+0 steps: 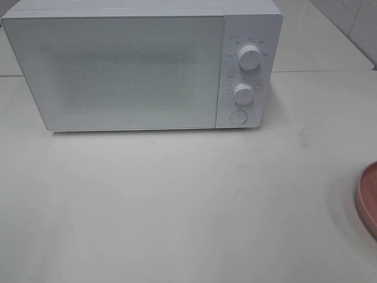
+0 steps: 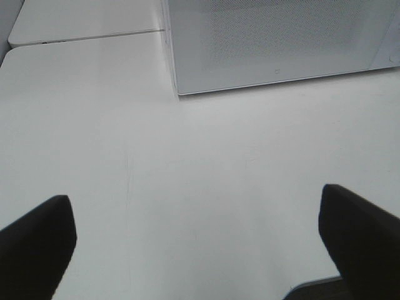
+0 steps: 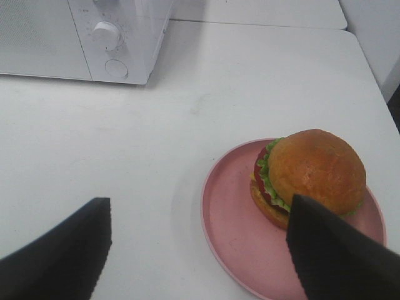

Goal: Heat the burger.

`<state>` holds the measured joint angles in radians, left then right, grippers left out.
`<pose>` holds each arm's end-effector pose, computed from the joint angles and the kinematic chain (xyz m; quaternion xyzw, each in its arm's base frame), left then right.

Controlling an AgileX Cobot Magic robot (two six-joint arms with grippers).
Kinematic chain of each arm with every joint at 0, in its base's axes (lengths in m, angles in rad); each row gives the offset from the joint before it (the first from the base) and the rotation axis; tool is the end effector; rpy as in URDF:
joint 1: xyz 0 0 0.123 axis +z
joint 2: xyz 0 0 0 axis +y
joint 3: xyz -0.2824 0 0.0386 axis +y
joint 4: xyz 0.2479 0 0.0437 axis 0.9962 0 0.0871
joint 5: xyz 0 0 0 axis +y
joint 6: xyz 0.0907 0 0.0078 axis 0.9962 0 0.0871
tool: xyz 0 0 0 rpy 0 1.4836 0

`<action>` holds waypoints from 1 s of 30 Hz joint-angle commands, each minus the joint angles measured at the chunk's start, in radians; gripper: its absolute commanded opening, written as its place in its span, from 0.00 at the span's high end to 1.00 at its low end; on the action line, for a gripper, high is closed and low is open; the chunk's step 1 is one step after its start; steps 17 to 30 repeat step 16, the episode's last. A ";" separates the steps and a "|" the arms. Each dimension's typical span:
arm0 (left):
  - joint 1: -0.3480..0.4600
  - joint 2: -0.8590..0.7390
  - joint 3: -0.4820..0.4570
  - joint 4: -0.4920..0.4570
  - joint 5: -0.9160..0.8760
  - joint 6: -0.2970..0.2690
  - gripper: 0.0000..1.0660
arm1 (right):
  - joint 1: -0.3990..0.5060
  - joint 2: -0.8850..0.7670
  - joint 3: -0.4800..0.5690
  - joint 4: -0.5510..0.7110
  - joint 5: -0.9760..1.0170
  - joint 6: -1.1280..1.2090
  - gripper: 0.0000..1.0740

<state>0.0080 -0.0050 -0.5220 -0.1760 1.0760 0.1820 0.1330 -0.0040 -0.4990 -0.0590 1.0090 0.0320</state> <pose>-0.0095 -0.0141 0.2830 0.0788 0.8432 -0.0376 0.5304 -0.0027 -0.0050 0.2812 -0.0419 0.8372 0.0155 0.5450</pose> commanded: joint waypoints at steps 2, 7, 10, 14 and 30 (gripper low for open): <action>0.004 -0.020 0.002 -0.002 0.000 -0.007 0.08 | -0.003 -0.027 0.002 0.000 -0.012 0.000 0.30; 0.004 -0.020 0.002 -0.002 0.000 -0.007 0.08 | -0.003 -0.027 0.002 0.000 -0.012 0.000 0.30; 0.004 -0.020 0.002 -0.002 0.000 -0.007 0.08 | -0.003 -0.027 0.002 0.000 -0.012 0.000 0.30; 0.004 -0.020 0.002 -0.002 0.000 -0.007 0.08 | -0.003 -0.027 0.002 0.000 -0.012 0.000 0.30; 0.004 -0.020 0.002 -0.002 0.000 -0.007 0.08 | -0.003 -0.027 0.002 0.000 -0.012 0.000 0.30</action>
